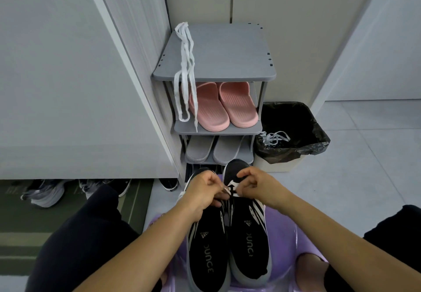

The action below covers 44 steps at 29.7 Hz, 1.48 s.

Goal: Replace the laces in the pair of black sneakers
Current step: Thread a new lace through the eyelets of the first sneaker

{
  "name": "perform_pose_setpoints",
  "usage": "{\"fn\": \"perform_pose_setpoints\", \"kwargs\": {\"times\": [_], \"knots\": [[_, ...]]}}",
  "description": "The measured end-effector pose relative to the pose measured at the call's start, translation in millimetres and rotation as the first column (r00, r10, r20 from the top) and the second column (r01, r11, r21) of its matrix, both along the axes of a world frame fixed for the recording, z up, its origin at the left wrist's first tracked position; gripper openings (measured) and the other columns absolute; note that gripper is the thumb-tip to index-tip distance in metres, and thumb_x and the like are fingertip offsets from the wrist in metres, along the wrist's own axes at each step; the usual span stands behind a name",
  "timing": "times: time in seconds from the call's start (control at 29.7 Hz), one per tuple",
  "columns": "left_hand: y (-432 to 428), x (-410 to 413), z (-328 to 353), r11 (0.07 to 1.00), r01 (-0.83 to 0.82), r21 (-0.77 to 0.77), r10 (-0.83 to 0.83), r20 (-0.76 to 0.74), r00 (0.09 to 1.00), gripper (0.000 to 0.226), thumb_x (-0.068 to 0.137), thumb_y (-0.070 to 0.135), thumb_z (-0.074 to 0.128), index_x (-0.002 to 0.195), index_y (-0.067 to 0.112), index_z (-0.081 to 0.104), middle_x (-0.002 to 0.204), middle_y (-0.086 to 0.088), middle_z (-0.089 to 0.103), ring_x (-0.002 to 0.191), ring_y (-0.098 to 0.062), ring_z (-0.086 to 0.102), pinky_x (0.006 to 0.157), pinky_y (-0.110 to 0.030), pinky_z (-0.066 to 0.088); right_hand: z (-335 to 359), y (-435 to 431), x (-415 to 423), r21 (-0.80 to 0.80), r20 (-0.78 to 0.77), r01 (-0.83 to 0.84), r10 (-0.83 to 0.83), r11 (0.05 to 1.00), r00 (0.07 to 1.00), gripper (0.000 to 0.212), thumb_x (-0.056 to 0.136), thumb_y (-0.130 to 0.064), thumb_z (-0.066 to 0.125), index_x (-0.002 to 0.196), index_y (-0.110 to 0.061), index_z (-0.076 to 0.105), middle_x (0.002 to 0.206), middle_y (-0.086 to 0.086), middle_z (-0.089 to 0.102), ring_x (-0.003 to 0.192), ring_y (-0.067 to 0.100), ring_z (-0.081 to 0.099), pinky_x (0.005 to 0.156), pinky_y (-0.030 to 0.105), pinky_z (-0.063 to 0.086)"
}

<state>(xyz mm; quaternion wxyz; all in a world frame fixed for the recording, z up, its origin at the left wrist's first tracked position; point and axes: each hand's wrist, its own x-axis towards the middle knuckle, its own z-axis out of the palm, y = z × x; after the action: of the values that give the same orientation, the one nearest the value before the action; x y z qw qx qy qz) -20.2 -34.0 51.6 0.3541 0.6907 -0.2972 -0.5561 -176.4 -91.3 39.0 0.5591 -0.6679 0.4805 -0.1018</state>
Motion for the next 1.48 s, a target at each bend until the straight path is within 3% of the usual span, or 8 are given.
{"fn": "perform_pose_setpoints", "kwargs": {"times": [0.3,0.44,0.61,0.94,1.08,1.21,1.35,1.48], "knots": [[-4.2,119.4,64.9,0.833,-0.389,-0.393,0.542,0.446,0.712,0.009,0.089,0.003,0.041,0.083,0.007,0.044,0.068,-0.004,0.045,0.059,-0.022,0.043,0.049,-0.029,0.034,-8.5,-4.2,-13.2,-0.033,0.040,0.115,-0.114,0.993,0.993,0.021,0.093,-0.002,0.045,0.093,-0.020,0.056,0.081,-0.002,0.066,0.071,0.011,0.059,0.072,0.022,0.050],[2.5,103.4,50.1,0.978,0.209,0.005,-0.089,0.915,0.394,0.011,0.092,0.018,0.048,0.093,0.016,0.059,0.090,-0.003,0.061,0.085,-0.024,0.055,0.074,-0.032,0.039,-9.9,-7.1,-14.7,-0.081,0.028,0.212,-0.210,0.974,0.977,0.020,0.094,-0.003,0.044,0.095,-0.018,0.056,0.084,-0.003,0.063,0.078,0.011,0.059,0.079,0.021,0.048],[4.6,13.9,7.0,0.703,0.704,0.105,-0.454,0.827,0.331,0.025,0.089,0.030,0.058,0.112,0.020,0.061,0.108,0.002,0.056,0.106,-0.016,0.051,0.090,-0.027,0.034,-7.4,-6.1,-11.3,-0.057,-0.004,0.254,-0.255,0.965,0.967,0.020,0.092,0.000,0.044,0.095,-0.014,0.058,0.081,-0.004,0.061,0.080,0.014,0.056,0.078,0.021,0.044],[-6.6,77.1,46.1,0.842,0.280,0.462,-0.420,0.885,-0.200,0.024,0.088,0.005,0.044,0.103,0.020,0.057,0.092,0.002,0.054,0.099,-0.019,0.056,0.075,-0.029,0.030,-9.2,-12.2,-23.2,-0.026,-0.110,0.326,-0.327,0.945,0.939,0.015,0.095,-0.012,0.047,0.099,-0.005,0.059,0.087,0.004,0.058,0.082,0.017,0.052,0.067,0.025,0.041],[-0.2,94.6,46.0,0.737,0.272,0.619,-0.631,0.774,-0.051,0.020,0.088,0.025,0.057,0.108,0.021,0.057,0.107,0.005,0.057,0.103,-0.016,0.055,0.083,-0.031,0.032,-15.3,-13.8,-26.9,0.028,-0.163,0.317,-0.309,0.948,0.937,0.019,0.094,-0.020,0.050,0.080,-0.007,0.053,0.069,0.004,0.055,0.063,0.015,0.047,0.063,0.027,0.038],[0.3,35.2,23.3,0.740,0.659,0.134,-0.507,0.755,0.416,0.023,0.091,0.034,0.056,0.110,0.023,0.062,0.110,0.006,0.059,0.106,-0.013,0.054,0.097,-0.031,0.037,-12.7,-15.9,-26.5,0.077,-0.198,0.288,-0.268,0.955,0.943,0.027,0.092,-0.031,0.055,0.079,-0.009,0.049,0.070,0.003,0.054,0.064,0.014,0.047,0.063,0.025,0.038],[0.2,10.2,-4.8,0.705,0.672,0.226,-0.558,0.762,0.329,0.026,0.091,0.038,0.053,0.108,0.020,0.063,0.107,0.004,0.055,0.105,-0.013,0.048,0.095,-0.030,0.030,-6.4,-14.1,-26.1,0.110,-0.210,0.197,-0.171,0.974,0.963,0.028,0.089,-0.032,0.060,0.078,-0.009,0.048,0.067,0.001,0.050,0.060,0.011,0.043,0.058,0.020,0.035],[-0.1,15.9,2.8,0.839,0.544,0.021,-0.484,0.487,0.727,0.014,0.086,0.027,0.064,0.085,0.013,0.066,0.083,0.006,0.057,0.078,-0.007,0.053,0.074,-0.015,0.038,-6.9,-13.5,-28.1,0.152,-0.181,0.181,-0.153,0.972,0.972,0.024,0.086,-0.025,0.065,0.072,-0.012,0.050,0.065,0.000,0.051,0.058,0.009,0.044,0.055,0.015,0.037]]}}
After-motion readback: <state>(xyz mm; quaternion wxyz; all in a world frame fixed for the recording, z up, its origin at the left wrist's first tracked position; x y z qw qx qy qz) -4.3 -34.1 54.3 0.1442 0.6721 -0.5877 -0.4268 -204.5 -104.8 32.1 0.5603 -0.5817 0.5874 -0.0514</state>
